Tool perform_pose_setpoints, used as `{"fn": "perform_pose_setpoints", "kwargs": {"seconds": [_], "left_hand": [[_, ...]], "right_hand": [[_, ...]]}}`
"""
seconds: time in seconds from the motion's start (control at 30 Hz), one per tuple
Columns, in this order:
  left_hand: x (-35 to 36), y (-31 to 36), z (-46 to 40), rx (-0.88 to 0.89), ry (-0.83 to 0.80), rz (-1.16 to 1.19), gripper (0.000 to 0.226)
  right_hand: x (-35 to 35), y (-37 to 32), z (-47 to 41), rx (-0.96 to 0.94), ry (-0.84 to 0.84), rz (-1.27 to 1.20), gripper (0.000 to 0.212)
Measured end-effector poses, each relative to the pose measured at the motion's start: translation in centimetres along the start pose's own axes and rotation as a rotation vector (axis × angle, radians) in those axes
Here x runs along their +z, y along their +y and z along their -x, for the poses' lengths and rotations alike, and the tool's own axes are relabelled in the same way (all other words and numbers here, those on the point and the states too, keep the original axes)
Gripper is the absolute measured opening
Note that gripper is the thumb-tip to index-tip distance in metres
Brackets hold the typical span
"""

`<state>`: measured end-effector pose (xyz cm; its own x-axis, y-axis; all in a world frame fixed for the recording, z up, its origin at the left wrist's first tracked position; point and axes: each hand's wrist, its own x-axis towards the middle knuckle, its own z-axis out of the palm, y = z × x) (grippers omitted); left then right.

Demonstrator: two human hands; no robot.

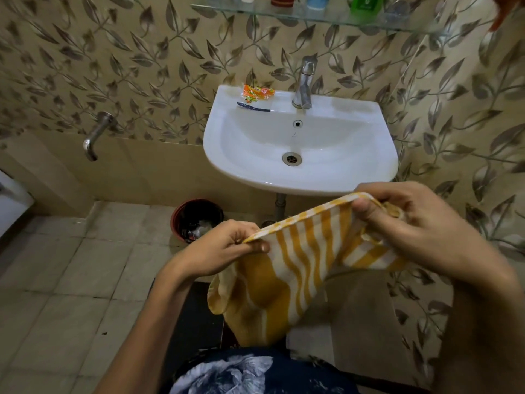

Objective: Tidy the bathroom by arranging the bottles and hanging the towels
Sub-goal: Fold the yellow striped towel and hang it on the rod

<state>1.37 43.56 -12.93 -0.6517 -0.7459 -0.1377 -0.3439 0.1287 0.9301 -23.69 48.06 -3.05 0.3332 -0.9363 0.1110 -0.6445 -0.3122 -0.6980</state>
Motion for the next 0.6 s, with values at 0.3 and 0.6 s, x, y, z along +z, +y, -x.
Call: {"fn": "perform_pose_setpoints", "kwargs": {"seconds": [0.3,0.6], "left_hand": [[1.1,1.0,0.1,0.005,0.171,-0.178,0.022],[3.1,4.1,0.3,0.024,0.120,-0.514,0.031]], "right_hand": [[-0.3,3.9,1.5,0.406,0.087,0.122,0.012],[5.7,-0.9,-0.5,0.222,-0.223,0.300,0.076]]}}
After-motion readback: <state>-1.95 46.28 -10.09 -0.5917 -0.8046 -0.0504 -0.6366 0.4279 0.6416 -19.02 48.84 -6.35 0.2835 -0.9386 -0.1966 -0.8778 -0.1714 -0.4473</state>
